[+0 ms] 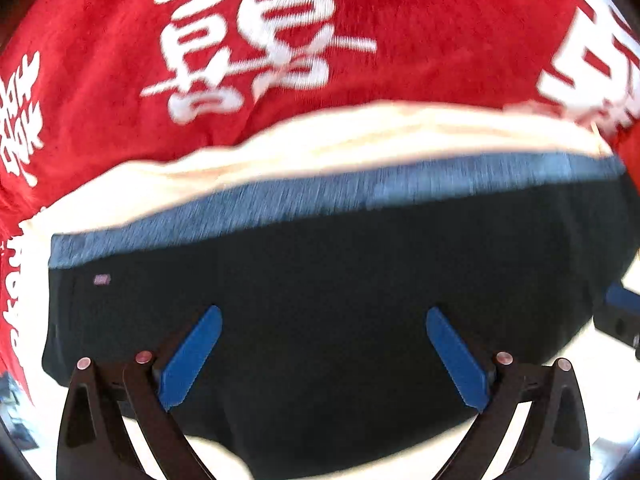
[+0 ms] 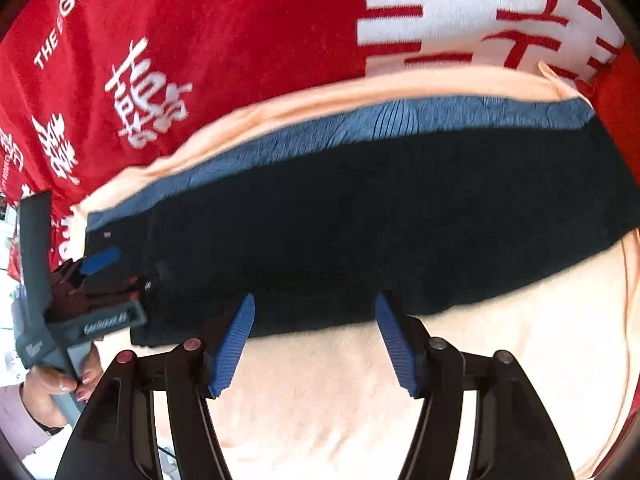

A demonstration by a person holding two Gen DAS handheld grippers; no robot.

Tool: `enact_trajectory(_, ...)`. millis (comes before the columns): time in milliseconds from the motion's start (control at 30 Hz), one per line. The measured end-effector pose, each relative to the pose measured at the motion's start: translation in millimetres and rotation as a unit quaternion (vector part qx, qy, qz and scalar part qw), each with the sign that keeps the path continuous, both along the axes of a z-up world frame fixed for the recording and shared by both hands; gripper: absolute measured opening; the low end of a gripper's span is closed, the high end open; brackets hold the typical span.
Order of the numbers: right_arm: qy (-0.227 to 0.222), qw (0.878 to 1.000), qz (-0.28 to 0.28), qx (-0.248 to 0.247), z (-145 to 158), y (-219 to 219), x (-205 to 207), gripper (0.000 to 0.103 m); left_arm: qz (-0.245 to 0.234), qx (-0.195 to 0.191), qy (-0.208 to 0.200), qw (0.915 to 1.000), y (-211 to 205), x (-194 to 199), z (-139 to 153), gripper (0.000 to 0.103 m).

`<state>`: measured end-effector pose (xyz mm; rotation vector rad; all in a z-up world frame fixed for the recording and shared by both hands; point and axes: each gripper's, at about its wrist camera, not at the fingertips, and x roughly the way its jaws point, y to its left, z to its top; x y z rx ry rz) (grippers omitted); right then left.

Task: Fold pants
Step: 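Press the folded trousers flat with both open tools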

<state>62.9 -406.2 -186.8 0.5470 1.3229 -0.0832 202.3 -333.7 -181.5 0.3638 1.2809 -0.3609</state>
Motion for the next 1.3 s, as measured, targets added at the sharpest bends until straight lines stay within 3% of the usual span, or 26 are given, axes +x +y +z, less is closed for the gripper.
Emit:
enact_trajectory(33,-0.005,1.0,0.0,0.003,-1,-5,6,0.052,0.006,0.0,-0.005,1.0,-5,4,-2,0.103)
enact_trajectory(67,-0.009,1.0,0.001,0.008,-4,-11,15,0.025,0.014,0.001,-0.01,0.9998,-12,11,-4,0.103)
enact_trajectory(100,-0.011,1.0,-0.001,0.011,-8,-17,27,0.02,0.021,0.002,-0.012,0.9997,-17,10,-4,0.103)
enact_trajectory(267,-0.015,1.0,0.014,-0.003,-31,-27,72,0.02,0.058,0.02,-0.002,0.9981,-40,33,-29,0.103)
enact_trajectory(400,-0.016,0.999,0.038,-0.031,-52,-42,84,0.016,0.065,0.006,-0.007,0.9979,-38,33,-37,0.103)
enact_trajectory(533,-0.01,0.997,0.021,-0.07,-51,-78,81,0.016,0.053,0.013,-0.012,0.9984,-42,29,-36,0.103)
enact_trajectory(733,0.019,0.994,-0.058,-0.092,-41,-136,59,0.02,0.062,0.017,-0.007,0.9979,-47,35,-35,0.103)
enact_trajectory(933,0.012,0.997,-0.048,-0.058,-18,-115,16,0.027,0.072,0.032,0.0,0.9969,-54,43,-29,0.103)
enact_trajectory(1000,0.021,0.998,-0.04,-0.047,-22,-102,2,0.048,0.071,0.038,0.002,0.9968,-58,41,-24,0.103)
enact_trajectory(1033,0.027,0.998,-0.039,-0.044,-25,-97,-3,0.053,0.068,0.042,0.003,0.9968,-61,39,-21,0.103)
enact_trajectory(1167,0.02,0.998,-0.03,-0.059,-31,-87,-14,0.054,0.05,0.046,0.008,0.9977,-73,25,-6,0.103)
enact_trajectory(1300,0.019,0.998,-0.041,-0.035,-30,-94,-17,0.055,0.031,0.048,0.002,0.9984,-89,4,9,0.103)
